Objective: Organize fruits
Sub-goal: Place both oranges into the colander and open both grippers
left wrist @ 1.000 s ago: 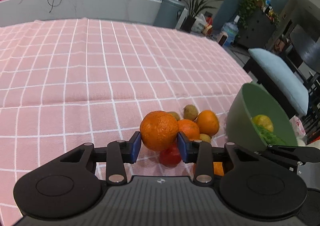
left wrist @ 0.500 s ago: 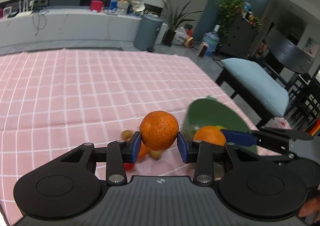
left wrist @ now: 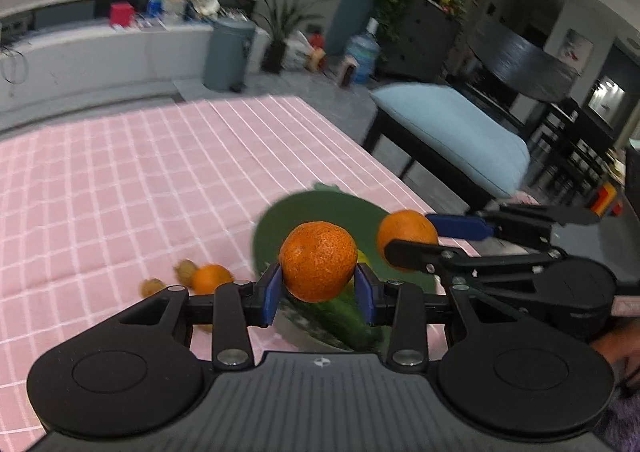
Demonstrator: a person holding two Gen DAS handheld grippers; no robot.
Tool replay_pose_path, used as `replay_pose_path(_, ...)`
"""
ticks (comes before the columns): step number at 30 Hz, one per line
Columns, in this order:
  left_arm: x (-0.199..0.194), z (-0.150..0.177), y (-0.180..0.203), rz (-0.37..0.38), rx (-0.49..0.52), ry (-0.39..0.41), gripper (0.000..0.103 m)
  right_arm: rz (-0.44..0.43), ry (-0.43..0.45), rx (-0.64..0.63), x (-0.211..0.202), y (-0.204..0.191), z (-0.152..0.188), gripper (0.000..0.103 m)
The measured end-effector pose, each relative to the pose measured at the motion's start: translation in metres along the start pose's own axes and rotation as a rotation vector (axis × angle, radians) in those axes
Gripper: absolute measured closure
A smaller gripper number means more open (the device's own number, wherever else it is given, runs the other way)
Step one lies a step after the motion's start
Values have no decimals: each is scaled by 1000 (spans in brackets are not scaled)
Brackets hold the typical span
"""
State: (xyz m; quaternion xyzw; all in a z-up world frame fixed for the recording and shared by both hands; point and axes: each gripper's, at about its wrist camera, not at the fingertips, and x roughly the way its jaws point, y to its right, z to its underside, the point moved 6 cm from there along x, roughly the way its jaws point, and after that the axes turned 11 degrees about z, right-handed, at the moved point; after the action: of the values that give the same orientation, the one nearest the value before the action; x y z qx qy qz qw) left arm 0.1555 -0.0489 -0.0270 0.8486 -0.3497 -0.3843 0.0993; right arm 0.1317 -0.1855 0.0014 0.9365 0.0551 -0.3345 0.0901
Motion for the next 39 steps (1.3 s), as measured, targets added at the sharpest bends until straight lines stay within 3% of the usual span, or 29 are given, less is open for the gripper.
replay_pose_path(7,32,5,5,33,-27,-117,59,-22,-144,59,31,30,16,61)
replay_pose_path(15,56,-6,-6,-6,-68,-163,59,-33,-257,-42,60,22,37,61)
replay_pose_path(24,86,-12,-9,-121,18,-236,59,-40,-354,-123,87,17,52,60)
replay_pose_path(31,99,-13,-16,-133,33,-262,59,-32,-401,-186,97,13,58,60)
replay_pose_path(39,103,-18,-20,-119,21,-246,58,-22,-385,-177,95,14,51,60)
